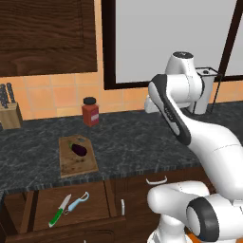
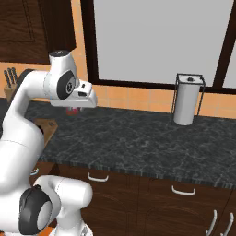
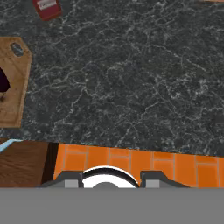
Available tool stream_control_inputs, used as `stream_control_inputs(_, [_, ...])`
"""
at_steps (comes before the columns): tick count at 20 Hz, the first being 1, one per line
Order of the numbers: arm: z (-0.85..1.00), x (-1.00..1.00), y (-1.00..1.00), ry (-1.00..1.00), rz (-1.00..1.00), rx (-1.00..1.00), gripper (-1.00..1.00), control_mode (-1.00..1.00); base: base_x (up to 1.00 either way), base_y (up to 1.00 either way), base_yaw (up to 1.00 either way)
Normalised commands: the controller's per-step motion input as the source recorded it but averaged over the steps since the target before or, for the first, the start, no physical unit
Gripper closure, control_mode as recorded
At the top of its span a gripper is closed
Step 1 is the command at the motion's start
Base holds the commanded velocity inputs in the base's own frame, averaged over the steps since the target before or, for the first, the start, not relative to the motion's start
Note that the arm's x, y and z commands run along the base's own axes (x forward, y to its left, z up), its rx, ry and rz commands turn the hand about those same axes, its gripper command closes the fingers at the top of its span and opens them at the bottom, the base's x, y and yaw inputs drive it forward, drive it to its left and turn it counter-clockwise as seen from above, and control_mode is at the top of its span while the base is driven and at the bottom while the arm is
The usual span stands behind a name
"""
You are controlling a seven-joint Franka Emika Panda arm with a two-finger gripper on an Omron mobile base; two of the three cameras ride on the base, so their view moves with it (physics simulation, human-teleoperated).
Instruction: Place the appropriate cutting tool for cutting the eggplant skin on the cutting board.
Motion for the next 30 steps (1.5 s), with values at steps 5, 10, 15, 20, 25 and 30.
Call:
stream_control_inputs(5, [-0.14, -0.30, 0.05, 0.04, 0.00, 0.01, -1.00, -1.00, 0.00, 0.00, 0.00])
stream_control_inputs(10, [-0.67, -0.74, 0.76, 0.13, -0.08, 0.00, -1.00, -1.00, 0.00, 0.00, 0.00])
stream_control_inputs(15, [-0.55, -0.54, 1.00, 0.13, -0.25, -0.08, -1.00, -1.00, 0.00, 0.00, 0.00])
stream_control_inputs(20, [-0.63, -0.04, 1.00, 0.21, -0.19, -0.05, -1.00, -1.00, 0.00, 0.00, 0.00])
stream_control_inputs(25, [-0.65, -0.01, 0.96, 0.23, -0.08, 0.00, -1.00, -1.00, 0.00, 0.00, 0.00])
stream_control_inputs(30, [-0.77, 0.02, 0.89, 0.20, -0.01, 0.01, -1.00, -1.00, 0.00, 0.00, 0.00])
